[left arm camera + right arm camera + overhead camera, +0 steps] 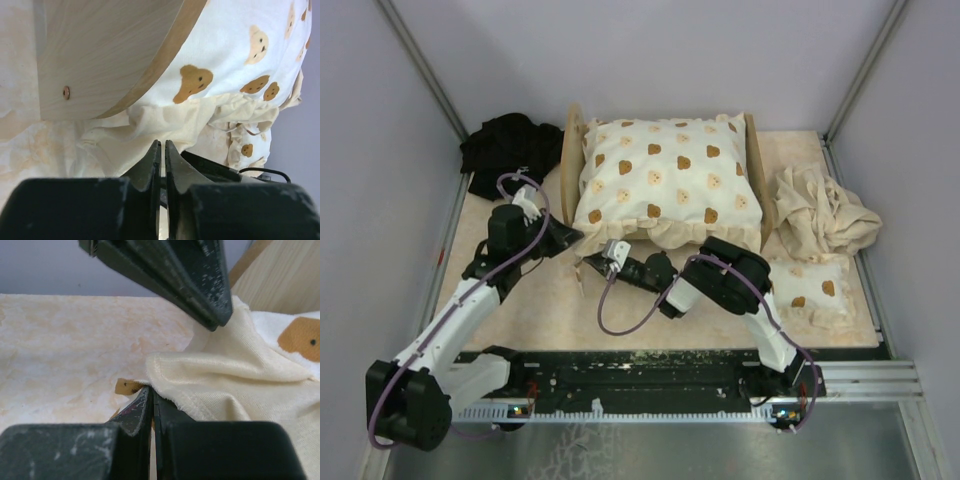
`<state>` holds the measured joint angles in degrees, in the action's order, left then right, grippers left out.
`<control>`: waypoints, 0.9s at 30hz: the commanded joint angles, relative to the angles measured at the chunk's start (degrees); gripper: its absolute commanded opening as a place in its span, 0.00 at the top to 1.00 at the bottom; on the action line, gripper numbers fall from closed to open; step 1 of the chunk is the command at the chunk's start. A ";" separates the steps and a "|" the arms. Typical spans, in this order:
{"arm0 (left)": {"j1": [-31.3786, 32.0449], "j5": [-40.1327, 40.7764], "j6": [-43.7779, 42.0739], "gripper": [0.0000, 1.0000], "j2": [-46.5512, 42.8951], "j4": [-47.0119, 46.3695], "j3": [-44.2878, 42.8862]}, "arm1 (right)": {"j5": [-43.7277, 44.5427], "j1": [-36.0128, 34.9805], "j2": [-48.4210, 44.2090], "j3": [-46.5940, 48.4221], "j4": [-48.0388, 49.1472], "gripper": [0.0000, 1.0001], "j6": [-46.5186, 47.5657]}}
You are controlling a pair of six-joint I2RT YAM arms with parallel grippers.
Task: Set up the pet bed
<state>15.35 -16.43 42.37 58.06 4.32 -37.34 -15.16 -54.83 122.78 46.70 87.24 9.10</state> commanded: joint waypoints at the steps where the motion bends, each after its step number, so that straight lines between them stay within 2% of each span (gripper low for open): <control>1: -0.33 5.05 -5.20 0.82 -1.32 6.40 -4.82 | -4.06 0.52 -1.30 2.16 6.69 1.00 5.32; 4: -0.40 7.44 -7.22 0.75 -2.80 11.91 -5.19 | -5.12 0.50 -2.95 2.56 2.90 1.00 8.42; 9: -0.65 6.61 -7.58 0.75 -6.03 15.10 -2.03 | -5.30 0.56 -3.86 2.91 0.65 1.00 10.69; 24: -4.19 -3.85 -5.14 0.75 -4.37 8.97 2.87 | -5.40 0.47 -3.60 3.22 2.59 1.00 9.23; 27: -4.49 -3.89 -5.27 0.72 -4.32 7.94 3.75 | -5.40 0.45 -3.51 3.32 2.35 1.00 9.52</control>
<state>11.60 -18.11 37.08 53.67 15.31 -34.87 -19.57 -54.68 121.97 48.18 86.13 18.44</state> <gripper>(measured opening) 0.264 0.007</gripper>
